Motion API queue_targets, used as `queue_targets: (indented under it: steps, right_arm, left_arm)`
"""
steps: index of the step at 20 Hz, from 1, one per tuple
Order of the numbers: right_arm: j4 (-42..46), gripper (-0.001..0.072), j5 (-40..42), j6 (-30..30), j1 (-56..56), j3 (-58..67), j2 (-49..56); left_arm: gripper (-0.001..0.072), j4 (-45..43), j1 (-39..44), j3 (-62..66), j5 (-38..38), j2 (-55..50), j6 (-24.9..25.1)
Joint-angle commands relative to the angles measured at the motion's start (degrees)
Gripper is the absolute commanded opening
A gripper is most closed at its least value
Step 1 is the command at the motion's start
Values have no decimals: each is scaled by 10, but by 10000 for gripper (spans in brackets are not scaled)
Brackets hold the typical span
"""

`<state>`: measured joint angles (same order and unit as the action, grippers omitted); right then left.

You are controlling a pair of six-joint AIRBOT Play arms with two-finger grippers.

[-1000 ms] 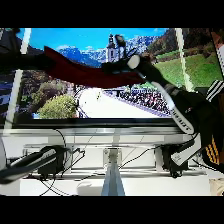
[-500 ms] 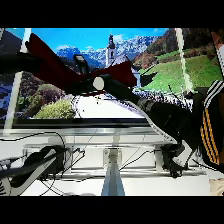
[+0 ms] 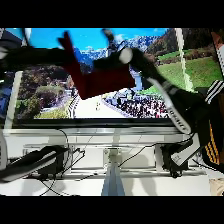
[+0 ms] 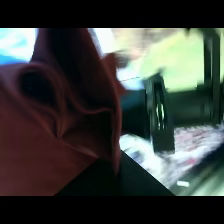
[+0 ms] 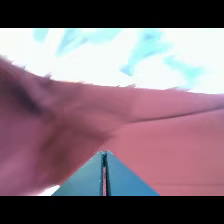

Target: Fold the clothes and pants, and hang the long-sleeved shirts on hangers.

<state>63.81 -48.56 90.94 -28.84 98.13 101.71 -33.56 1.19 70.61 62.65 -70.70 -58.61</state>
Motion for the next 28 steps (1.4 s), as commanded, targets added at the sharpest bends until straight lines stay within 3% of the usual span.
queue_targets:
  steps: [1, 3, 4, 5, 6, 8, 13, 16, 19, 26, 28]
  right_arm:
    - [16, 17, -66, 0, 119, 1, -43]
    - [16, 17, -102, 0, 171, 1, -61]
    - [20, 21, -121, -2, 193, 1, -65]
    - [32, 61, -138, -6, 214, 1, -66]
    - [54, 202, -148, -6, 234, 1, -65]
    - [101, 482, -155, -6, 268, 1, -62]
    - [124, 484, -207, -6, 339, -18, -22]
    - [-36, 484, -257, -73, 356, -19, 41]
    - [-204, 486, -231, -151, 330, -19, 97]
    - [-197, 487, -147, -150, 223, -19, 170]
    - [-204, 447, -148, -150, 213, -18, 178]
  left_arm:
    - [9, 103, 151, 0, -162, -103, 26]
    - [28, 101, 232, 0, -269, -161, 40]
    - [200, 101, 260, 0, -306, -183, 40]
    - [663, 101, 278, 0, -322, -198, 40]
    - [720, 102, 288, 0, -325, -205, 38]
    - [720, 99, 289, 0, -325, -202, 40]
    - [720, 96, 237, 0, -307, -154, 57]
    - [720, 96, 218, 0, -269, -123, 148]
    - [719, 96, 211, 0, -268, -113, 158]
    - [717, 83, 203, 0, -268, -113, 163]
    - [717, 82, 203, 0, -268, -113, 163]
